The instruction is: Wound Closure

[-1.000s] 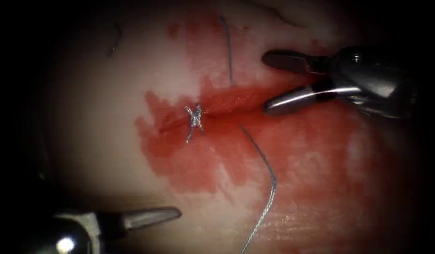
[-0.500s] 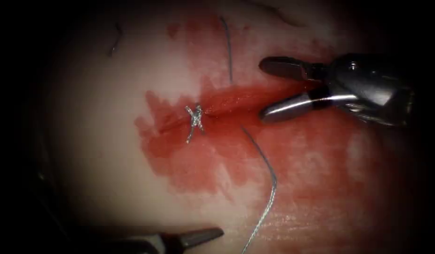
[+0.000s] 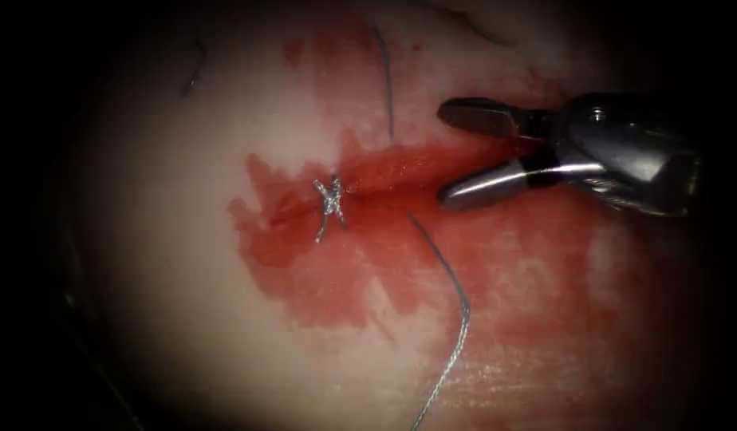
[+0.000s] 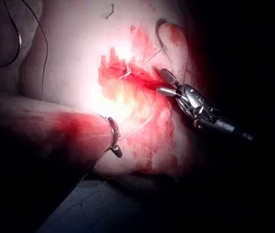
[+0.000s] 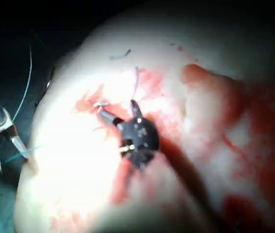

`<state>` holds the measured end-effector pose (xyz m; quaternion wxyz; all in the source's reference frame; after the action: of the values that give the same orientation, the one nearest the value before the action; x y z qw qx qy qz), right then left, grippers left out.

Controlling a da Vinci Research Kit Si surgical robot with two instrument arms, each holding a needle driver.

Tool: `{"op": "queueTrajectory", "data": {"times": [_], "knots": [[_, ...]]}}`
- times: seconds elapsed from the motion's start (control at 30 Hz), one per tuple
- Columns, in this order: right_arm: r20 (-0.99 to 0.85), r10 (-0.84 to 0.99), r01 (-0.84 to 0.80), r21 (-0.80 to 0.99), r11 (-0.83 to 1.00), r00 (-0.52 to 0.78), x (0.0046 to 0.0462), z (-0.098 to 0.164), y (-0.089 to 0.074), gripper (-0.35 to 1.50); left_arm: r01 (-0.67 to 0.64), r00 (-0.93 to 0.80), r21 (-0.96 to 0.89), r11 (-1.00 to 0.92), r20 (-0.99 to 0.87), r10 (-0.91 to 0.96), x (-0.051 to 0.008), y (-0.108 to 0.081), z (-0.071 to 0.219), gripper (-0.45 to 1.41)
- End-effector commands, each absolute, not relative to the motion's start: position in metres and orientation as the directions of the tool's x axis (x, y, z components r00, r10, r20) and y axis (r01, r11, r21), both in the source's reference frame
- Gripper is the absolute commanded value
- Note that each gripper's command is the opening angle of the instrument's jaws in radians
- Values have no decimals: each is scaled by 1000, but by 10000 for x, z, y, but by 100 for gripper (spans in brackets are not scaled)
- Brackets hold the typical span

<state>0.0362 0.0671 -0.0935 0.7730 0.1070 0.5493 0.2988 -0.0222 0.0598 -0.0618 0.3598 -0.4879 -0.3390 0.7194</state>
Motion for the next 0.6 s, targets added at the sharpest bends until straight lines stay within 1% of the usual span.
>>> {"op": "queueTrajectory", "data": {"times": [0.03,0.13,0.17,0.23,0.27,0.3,0.33,0.5,0.6], "knots": [[-787,579,-343,494,799,215,371,-932,672,131,-195,-263,-836,-512,-459,849,-228,601,-604,74],[-787,579,-343,494,799,215,371,-932,672,131,-224,-248,-850,-476,-423,872,-229,602,-590,69],[-787,578,-343,494,799,215,371,-932,671,131,-222,-250,-849,-480,-426,869,-227,604,-584,32],[-787,578,-342,494,799,215,371,-932,671,131,-210,-246,-851,-481,-430,869,-220,609,-582,-24],[-787,578,-341,494,800,215,371,-933,670,131,-265,-201,-866,-424,-381,903,-214,620,-582,-35],[-787,578,-341,495,800,215,370,-933,670,131,-346,-142,-869,-353,-323,936,-209,635,-586,-35],[-787,579,-340,495,799,215,369,-934,670,131,-368,-120,-869,-329,-307,944,-207,641,-588,-35],[-784,583,-339,500,797,214,364,-937,674,131,-418,-55,-867,-270,-272,961,-203,670,-607,-35],[-783,580,-326,500,802,225,358,-946,675,131,-450,-53,-842,-297,-307,950,-195,684,-613,-35]]}}
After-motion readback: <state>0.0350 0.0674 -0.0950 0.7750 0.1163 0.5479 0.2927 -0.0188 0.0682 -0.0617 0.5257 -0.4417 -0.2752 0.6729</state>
